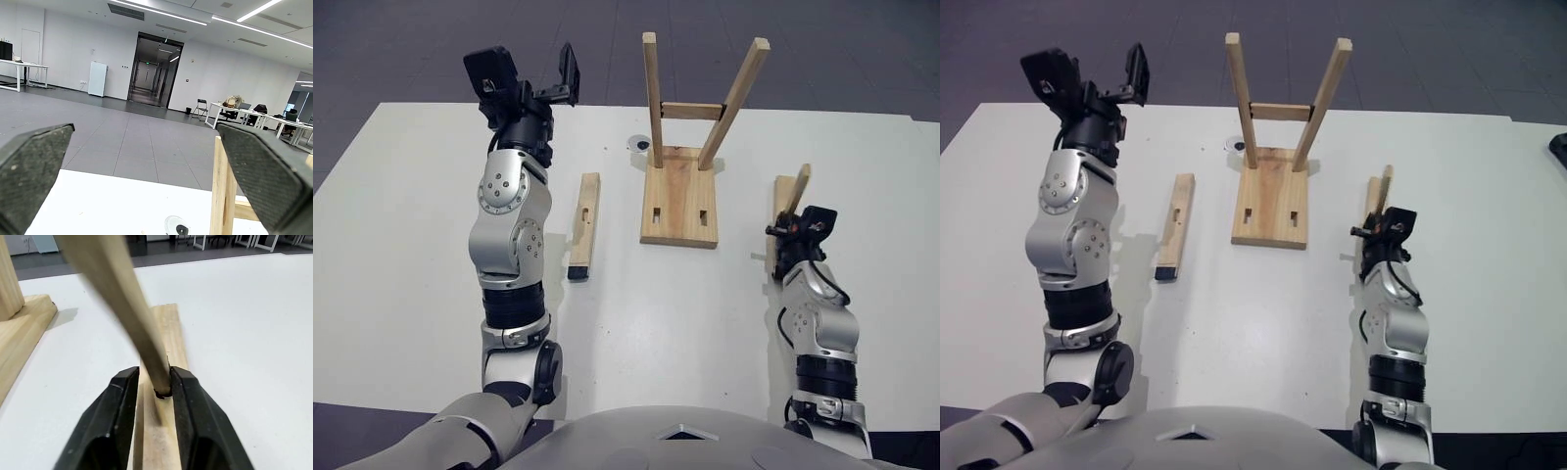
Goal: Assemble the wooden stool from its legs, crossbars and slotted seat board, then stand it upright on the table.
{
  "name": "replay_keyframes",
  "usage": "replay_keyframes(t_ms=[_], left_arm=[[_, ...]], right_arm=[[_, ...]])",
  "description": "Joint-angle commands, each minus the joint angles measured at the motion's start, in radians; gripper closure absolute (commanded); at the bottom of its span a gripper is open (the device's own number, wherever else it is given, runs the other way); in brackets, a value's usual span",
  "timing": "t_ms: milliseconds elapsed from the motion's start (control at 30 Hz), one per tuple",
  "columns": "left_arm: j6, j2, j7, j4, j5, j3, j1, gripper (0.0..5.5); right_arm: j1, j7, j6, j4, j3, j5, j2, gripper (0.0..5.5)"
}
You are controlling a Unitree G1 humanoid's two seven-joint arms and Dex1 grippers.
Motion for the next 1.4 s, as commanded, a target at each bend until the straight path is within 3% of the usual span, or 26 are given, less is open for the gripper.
replay_keyframes(t_ms=[33, 433, 633, 800, 1033, 1400], left_arm=[[-0.019, -0.005, 0.006, 0.021, 0.006, 0.002, -0.024, 0.1], [-0.038, -0.008, 0.009, 0.025, 0.005, 0.004, -0.023, 0.1], [-0.045, -0.007, 0.015, 0.032, 0.006, 0.009, -0.029, 0.1], [-0.069, -0.027, 0.021, 0.047, -0.019, 0.025, -0.025, 0.1], [-0.117, -0.071, 0.035, 0.065, -0.054, 0.046, -0.031, 0.1], [-0.127, -0.077, 0.064, 0.085, 0.009, 0.022, -0.01, 0.1]], right_arm=[[-0.047, 0.008, 0.004, -0.018, 0.002, -0.016, -0.019, 3.58], [-0.108, 0.064, 0.045, -0.167, -0.037, -0.003, -0.093, 1.79], [-0.226, 0.092, 0.15, -0.248, -0.152, 0.155, -0.132, 0.84], [-0.39, 0.097, 0.151, -0.147, -0.181, 0.215, -0.152, 0.14], [-0.485, 0.124, 0.094, 0.043, -0.13, 0.15, -0.189, 0.14], [-0.432, 0.192, 0.116, 0.123, -0.086, 0.107, -0.22, 0.14]])
